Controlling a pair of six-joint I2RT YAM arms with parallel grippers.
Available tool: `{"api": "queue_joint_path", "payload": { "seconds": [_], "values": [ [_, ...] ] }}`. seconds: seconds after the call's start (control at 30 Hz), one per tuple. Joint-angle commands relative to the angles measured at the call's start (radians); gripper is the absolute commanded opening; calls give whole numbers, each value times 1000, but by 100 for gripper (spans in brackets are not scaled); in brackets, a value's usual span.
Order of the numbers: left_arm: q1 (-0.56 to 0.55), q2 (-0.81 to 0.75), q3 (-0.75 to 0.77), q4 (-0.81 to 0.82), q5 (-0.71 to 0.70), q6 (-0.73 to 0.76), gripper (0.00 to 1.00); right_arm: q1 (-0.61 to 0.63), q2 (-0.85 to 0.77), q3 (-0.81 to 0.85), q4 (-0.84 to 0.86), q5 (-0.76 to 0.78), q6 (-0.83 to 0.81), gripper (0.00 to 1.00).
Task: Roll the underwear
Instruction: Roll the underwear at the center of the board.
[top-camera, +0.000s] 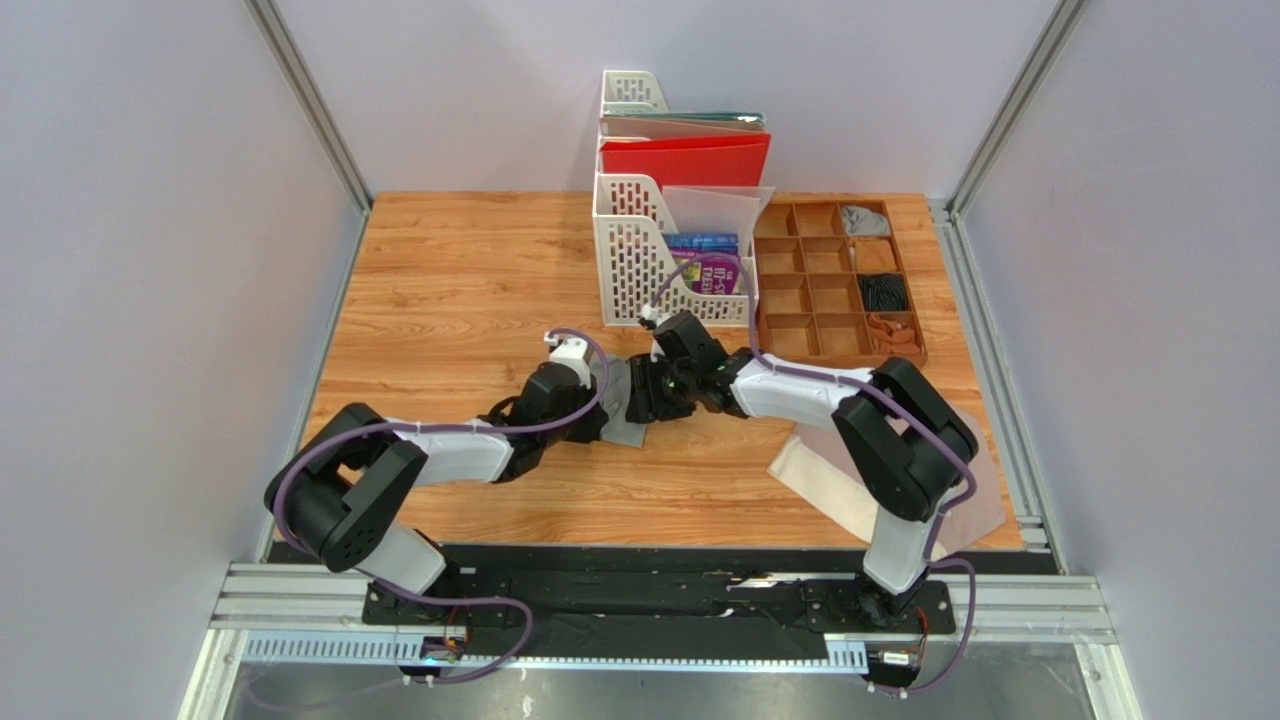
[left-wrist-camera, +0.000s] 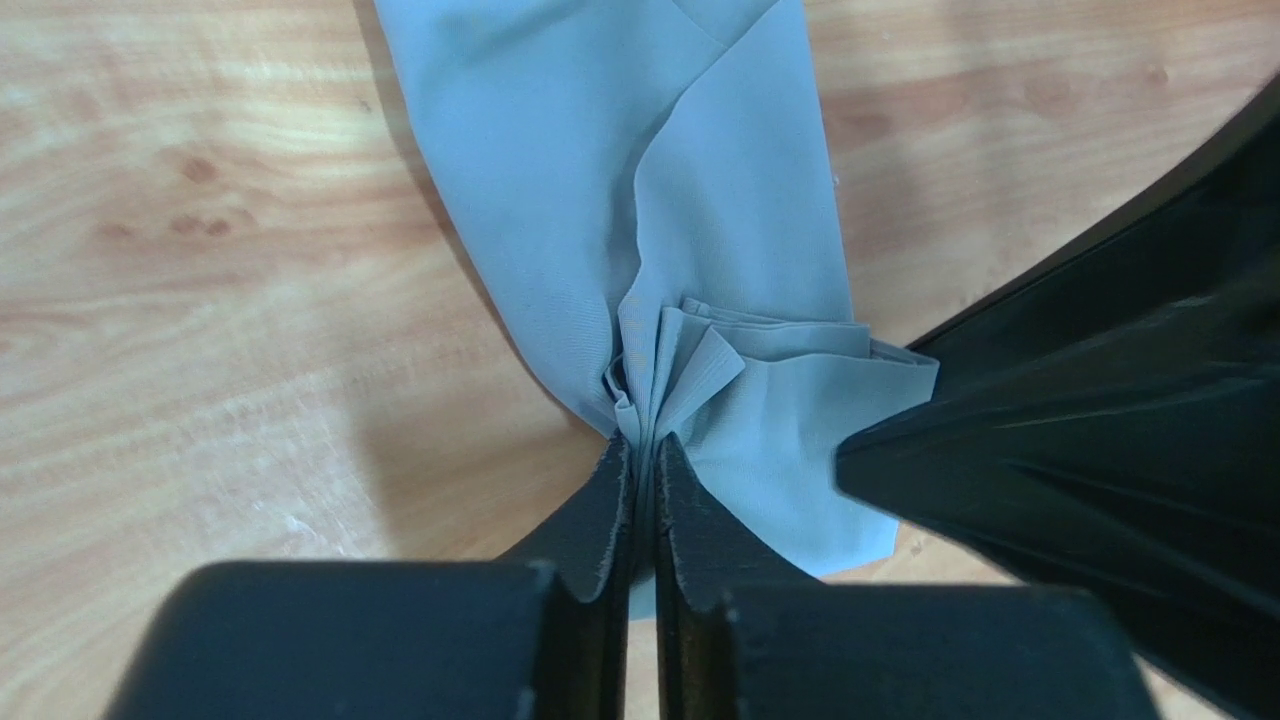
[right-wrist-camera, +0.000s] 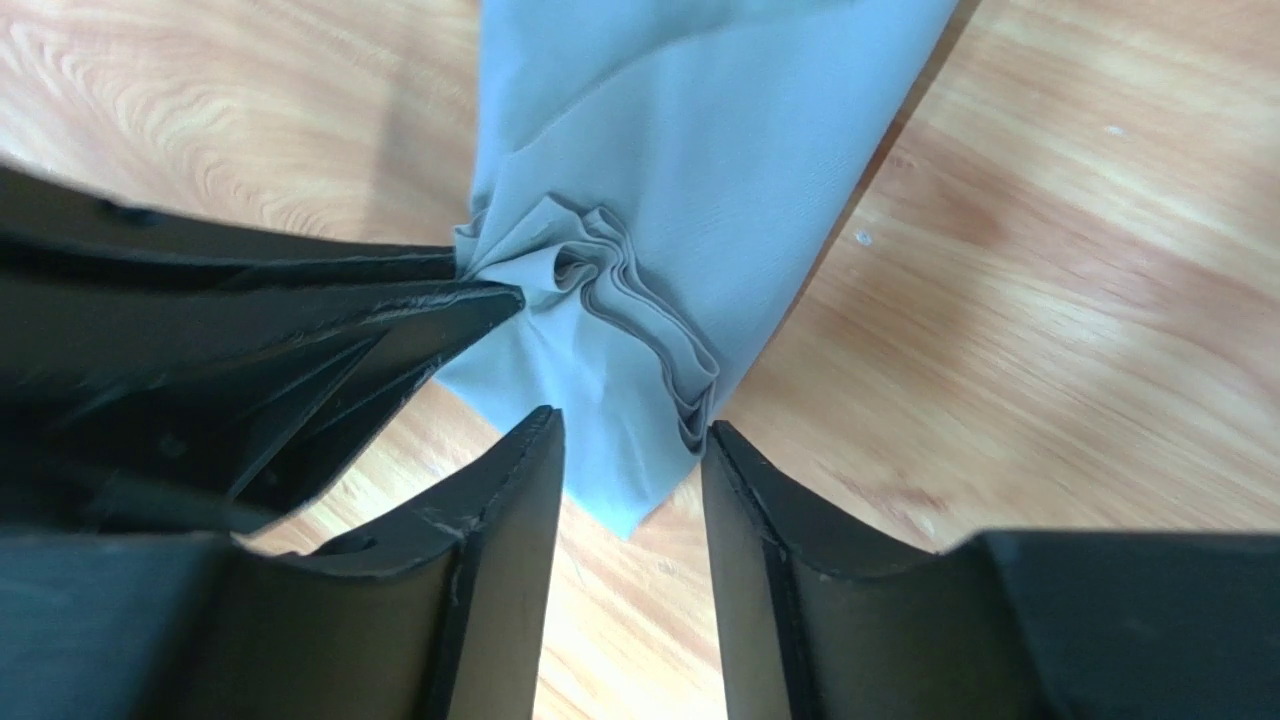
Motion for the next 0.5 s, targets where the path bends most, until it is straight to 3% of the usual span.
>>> {"api": "queue_joint_path", "payload": {
  "seconds": [0.0,0.13,0.33,0.47],
  "values": [
    [2,-54,38,-145,96,0,1,31,-147,-24,-44,87,-162,45],
    [5,-106,45,-255,145,-22,0,54,-220,-121,10,130,-217,45],
    [19,-132,25,-274,268,-75,0,111,-351,-298,213,129,-259,47],
    [28,-147,27,-311,326,-118,0,206,-398,-359,277,193,-314,55]
  ]
}}
